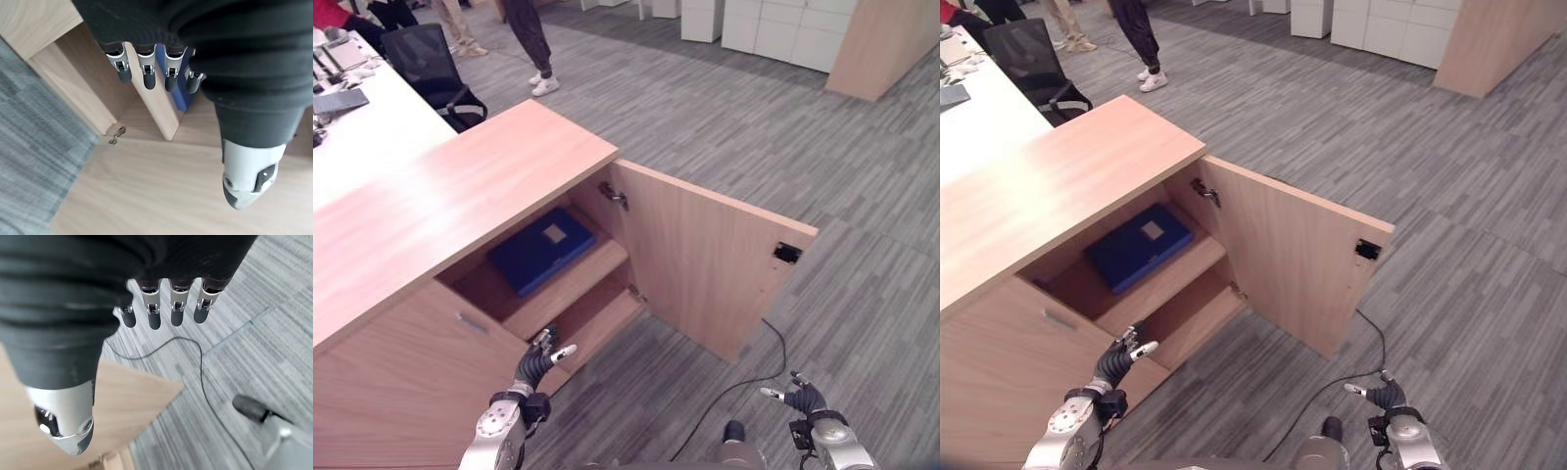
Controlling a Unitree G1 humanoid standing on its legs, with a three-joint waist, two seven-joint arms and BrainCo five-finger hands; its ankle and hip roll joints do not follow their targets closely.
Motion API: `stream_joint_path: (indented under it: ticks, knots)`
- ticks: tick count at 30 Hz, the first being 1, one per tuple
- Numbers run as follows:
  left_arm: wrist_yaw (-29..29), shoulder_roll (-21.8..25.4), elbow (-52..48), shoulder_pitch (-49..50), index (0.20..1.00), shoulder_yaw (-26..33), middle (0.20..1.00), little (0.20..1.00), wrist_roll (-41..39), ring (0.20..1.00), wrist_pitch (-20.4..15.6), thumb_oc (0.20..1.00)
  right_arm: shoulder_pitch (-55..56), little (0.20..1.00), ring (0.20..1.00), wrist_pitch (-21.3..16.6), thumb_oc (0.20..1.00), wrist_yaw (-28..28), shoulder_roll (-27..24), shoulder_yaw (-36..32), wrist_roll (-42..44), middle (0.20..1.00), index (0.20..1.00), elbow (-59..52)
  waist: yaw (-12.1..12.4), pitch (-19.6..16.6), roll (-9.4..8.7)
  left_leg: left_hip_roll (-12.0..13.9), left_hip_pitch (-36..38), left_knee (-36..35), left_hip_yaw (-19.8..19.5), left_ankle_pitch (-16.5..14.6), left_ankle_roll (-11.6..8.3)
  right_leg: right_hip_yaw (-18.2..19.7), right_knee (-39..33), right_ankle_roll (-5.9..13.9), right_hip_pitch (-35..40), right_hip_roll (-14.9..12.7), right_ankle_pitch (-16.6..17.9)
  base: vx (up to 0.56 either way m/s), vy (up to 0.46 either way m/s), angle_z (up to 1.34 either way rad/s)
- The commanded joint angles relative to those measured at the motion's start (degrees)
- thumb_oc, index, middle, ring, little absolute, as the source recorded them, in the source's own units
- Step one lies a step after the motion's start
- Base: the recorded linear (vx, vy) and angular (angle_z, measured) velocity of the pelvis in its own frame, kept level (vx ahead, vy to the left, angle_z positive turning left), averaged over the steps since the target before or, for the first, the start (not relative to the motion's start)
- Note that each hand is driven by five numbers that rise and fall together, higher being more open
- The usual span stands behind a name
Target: Put the empty folder in the office cabinet
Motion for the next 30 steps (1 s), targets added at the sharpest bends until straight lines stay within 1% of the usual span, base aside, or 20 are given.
stream_joint_path:
  ticks: [1,2,3,4,5,6,7,9,13,15,16,17,20,22,23,26,30]
  knots:
    - [0.4,1.2,-3.7,-1.0,1.0,1.3,1.0,1.0,-1.1,1.0,-2.4,1.0,-4.9,1.0,1.0,-2.5,1.0,-3.0,-1.1,-1.2,3.1,1.0,1.0,-2.4,2.3,2.4,-2.67,-8.6,-7.6,0.1,-4.0,-8.5,-2.75,-0.8,-5.3,2.19,9.6,0.7,-8.3,0.05,-0.177,-0.52]
    - [0.0,1.2,-3.9,-0.7,1.0,0.9,1.0,1.0,-1.0,1.0,-2.0,1.0,-5.7,1.0,1.0,-2.6,1.0,-3.6,-1.9,-2.2,3.8,1.0,1.0,-3.0,2.2,2.2,-2.63,-7.9,-6.9,-0.9,-0.2,-9.0,-2.5,-1.3,-5.2,2.1,10.0,1.1,-8.5,0.07,-0.082,-0.5]
    - [-0.2,1.3,-4.0,-0.4,1.0,0.8,1.0,1.0,-0.9,1.0,-2.0,1.0,-6.3,1.0,1.0,-2.8,1.0,-3.8,-2.3,-2.3,4.2,1.0,1.0,-3.5,2.2,1.9,-2.35,-7.6,-6.3,-1.5,0.6,-8.5,-2.69,-1.2,-5.2,2.09,10.3,1.4,-8.6,0.09,-0.015,-0.2]
    - [-0.3,1.4,-3.8,0.0,1.0,0.7,1.0,1.0,-0.4,1.0,-2.0,1.0,-6.9,1.0,1.0,-3.0,1.0,-3.9,-2.8,-2.4,4.3,1.0,1.0,-4.1,2.5,1.6,-2.05,-7.6,-5.4,-2.5,0.4,-8.7,-2.67,-1.0,-5.1,2.03,10.5,1.8,-8.8,0.12,0.016,0.08]
    - [-0.7,1.8,-3.5,0.1,1.0,0.0,1.0,1.0,0.1,1.0,-1.8,1.0,-7.5,1.0,1.0,-3.2,1.0,-4.2,-3.5,-3.1,4.6,1.0,1.0,-5.0,2.6,1.2,-1.94,-7.7,-3.8,-3.9,-0.7,-8.6,-2.95,-1.8,-5.2,1.95,11.6,1.9,-8.9,0.12,0.017,0.12]
    - [-0.9,2.0,-3.1,-0.1,1.0,-0.5,1.0,1.0,0.3,1.0,-1.6,1.0,-8.1,1.0,1.0,-3.2,1.0,-4.5,-4.1,-3.6,4.9,1.0,1.0,-5.7,2.8,1.2,-2.1,-7.5,-3.8,-4.0,-0.9,-7.8,-3.34,-2.5,-5.1,1.99,12.1,1.6,-8.8,0.09,0.019,-0.16]
    - [-0.9,2.1,-3.1,-0.1,1.0,-0.8,1.0,1.0,0.6,1.0,-1.6,1.0,-8.6,1.0,1.0,-3.3,1.0,-4.8,-4.6,-3.8,5.0,1.0,1.0,-5.8,2.9,1.2,-2.15,-7.7,-3.7,-4.5,-1.6,-7.6,-3.4,-2.9,-5.1,1.91,12.6,1.4,-8.9,0.06,0.012,-0.22]
    - [-1.0,2.5,-3.1,-0.1,1.0,-1.1,1.0,1.0,0.8,1.0,-1.6,1.0,-9.6,1.0,1.0,-3.4,1.0,-5.2,-5.2,-3.8,5.2,1.0,1.0,-6.1,2.9,1.1,-2.16,-8.0,-3.3,-5.3,-2.3,-7.9,-3.34,-3.3,-5.0,1.93,13.0,1.3,-9.0,0.04,0.005,0.6]
    - [-2.0,4.1,-3.7,0.4,1.0,-3.3,1.0,1.0,1.0,1.0,-1.3,1.0,-16.1,1.0,1.0,-4.0,1.0,-6.3,-7.7,-3.6,7.5,1.0,1.0,-5.7,4.4,-0.2,-2.78,-9.1,-1.5,-8.4,-4.0,-9.2,-2.96,-4.8,-4.1,2.1,14.4,0.7,-9.2,0.07,0.017,0.47]
    - [-2.2,4.3,-3.8,0.4,1.0,-3.4,1.0,1.0,1.0,1.0,-1.3,1.0,-17.0,1.0,1.0,-4.1,1.0,-6.4,-7.9,-3.2,7.6,1.0,1.0,-5.7,4.6,-0.2,-2.85,-9.2,-1.2,-8.8,-4.1,-9.3,-2.91,-5.1,-3.9,2.1,14.4,0.6,-9.3,0.02,0.016,0.25]
    - [-2.6,5.0,-4.1,0.6,1.0,-4.0,1.0,1.0,1.2,1.0,-1.3,1.0,-18.9,1.0,1.0,-4.1,1.0,-6.2,-8.4,-2.1,7.2,1.0,1.0,-6.3,5.3,-0.6,-3.07,-9.3,-1.0,-9.2,-4.4,-9.6,-2.79,-5.5,-3.8,2.2,14.6,0.4,-9.3,0.02,0.014,0.1]
    - [-2.6,5.0,-4.2,0.6,1.0,-4.0,1.0,1.0,1.2,1.0,-1.2,1.0,-19.0,1.0,1.0,-4.1,1.0,-6.2,-8.4,-2.1,7.3,1.0,1.0,-6.3,5.2,-0.6,-3.08,-9.3,-1.0,-9.2,-4.4,-9.6,-2.79,-5.5,-3.8,2.21,14.6,0.4,-9.4,0.03,0.035,0.18]
    - [-2.8,5.4,-4.1,0.7,1.0,-4.2,1.0,1.0,1.0,1.0,-1.1,1.0,-21.8,1.0,1.0,-4.0,1.0,-5.5,-8.1,0.6,6.3,1.0,1.0,-7.2,6.5,-1.0,-3.45,-9.6,-0.7,-9.8,-4.9,-10.1,-2.56,-6.2,-3.5,2.34,15.0,0.1,-9.4,0.01,0.021,0.11]
    - [-2.8,5.5,-4.2,0.7,1.0,-4.2,1.0,1.0,1.0,1.0,-1.1,1.0,-22.4,1.0,1.0,-4.0,1.0,-5.4,-7.8,1.1,6.1,1.0,1.0,-7.4,6.8,-1.0,-3.58,-9.6,-0.6,-9.9,-5.0,-10.2,-2.49,-6.2,-3.5,2.4,15.0,0.0,-9.3,0.01,0.008,0.02]
    - [-2.8,5.5,-4.4,0.9,1.0,-4.2,1.0,1.0,1.0,1.0,-1.1,1.0,-23.4,1.0,1.0,-3.9,1.0,-5.1,-7.0,2.4,5.5,1.0,1.0,-8.3,7.6,-1.3,-3.81,-9.8,-0.7,-10.2,-5.3,-10.3,-2.42,-6.6,-3.5,2.52,15.1,-0.1,-9.3,0.01,0.016,0.04]
    - [-2.8,5.5,-4.4,1.0,1.0,-4.1,1.0,1.0,0.8,1.0,-1.0,1.0,-24.3,1.0,1.0,-3.8,1.0,-4.8,-6.3,3.5,5.1,1.0,1.0,-8.6,8.1,-1.5,-3.98,-9.9,-0.9,-10.4,-5.6,-10.4,-2.35,-6.9,-3.5,2.58,15.1,-0.2,-9.3,0.0,0.0,0.0]
    - [-2.7,5.6,-4.4,0.9,1.0,-4.9,1.0,1.0,0.7,1.0,-1.0,1.0,-27.3,1.0,1.0,-3.8,1.0,-4.9,-4.3,6.0,5.1,1.0,1.0,-7.0,9.8,-1.7,-4.34,-10.2,-1.3,-10.7,-6.5,-10.5,-2.26,-7.8,-3.6,2.74,15.2,-0.4,-9.1,0.01,0.009,0.08]
